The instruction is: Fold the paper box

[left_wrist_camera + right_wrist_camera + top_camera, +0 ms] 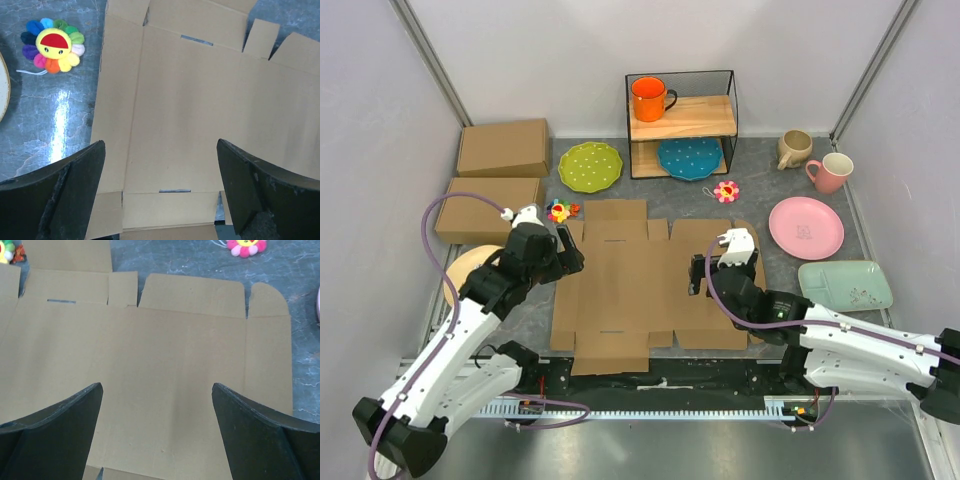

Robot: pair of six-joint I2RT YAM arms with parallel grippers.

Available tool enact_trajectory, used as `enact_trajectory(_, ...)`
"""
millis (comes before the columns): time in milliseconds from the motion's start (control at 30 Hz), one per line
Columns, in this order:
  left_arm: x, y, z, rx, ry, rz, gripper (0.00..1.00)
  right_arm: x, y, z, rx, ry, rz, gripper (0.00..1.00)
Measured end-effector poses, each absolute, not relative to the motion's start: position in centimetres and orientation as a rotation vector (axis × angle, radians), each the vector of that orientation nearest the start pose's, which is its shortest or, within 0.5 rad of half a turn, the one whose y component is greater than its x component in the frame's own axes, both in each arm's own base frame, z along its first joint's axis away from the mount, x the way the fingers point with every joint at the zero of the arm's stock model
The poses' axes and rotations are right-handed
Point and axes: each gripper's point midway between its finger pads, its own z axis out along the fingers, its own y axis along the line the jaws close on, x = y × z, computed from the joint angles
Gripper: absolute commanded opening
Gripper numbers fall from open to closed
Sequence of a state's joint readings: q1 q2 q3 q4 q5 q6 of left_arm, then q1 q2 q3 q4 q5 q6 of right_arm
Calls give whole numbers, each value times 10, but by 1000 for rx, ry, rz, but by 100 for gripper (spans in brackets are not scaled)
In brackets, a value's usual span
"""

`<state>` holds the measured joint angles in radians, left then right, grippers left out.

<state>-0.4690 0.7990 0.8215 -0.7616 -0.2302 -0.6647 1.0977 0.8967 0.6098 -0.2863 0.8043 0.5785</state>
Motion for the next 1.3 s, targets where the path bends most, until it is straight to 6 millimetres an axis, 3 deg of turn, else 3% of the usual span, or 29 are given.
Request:
enact_trajectory(100, 226, -96, 163, -346, 2326, -288, 100, 219, 193, 157, -102, 1984, 232, 98)
enact_trajectory(200, 229, -90, 139, -393, 2408, -224, 98, 217, 198, 147, -151, 2014, 221, 98)
enact_trajectory(367, 238, -60, 97, -631, 2516, -155, 96, 214, 205, 136, -202, 2051, 229, 98)
enact_trajectory(467, 237, -43, 74, -789, 2520, -202, 94, 212, 210, 137, -212, 2054, 263, 98)
enact_trajectory(567, 237, -46, 61, -829, 2524, -301, 96, 211, 213, 144, -214, 2039, 299, 98)
enact_trajectory(733, 248, -72, 52, -780, 2555, -495, 97, 210, 215, 152, -216, 2010, 344, 98)
enact_trajectory(833, 253, -77, 52, -761, 2551, -536, 97, 209, 215, 149, -229, 2014, 342, 98)
enact_trajectory(1033, 255, -73, 42, -784, 2571, -499, 97, 208, 214, 144, -249, 2014, 334, 98)
enact_trajectory(1167, 257, -66, 46, -791, 2538, -467, 97, 208, 215, 143, -250, 2011, 343, 98)
enact_trajectory(1300, 257, -65, 45, -796, 2538, -462, 91, 207, 215, 141, -254, 2013, 342, 98)
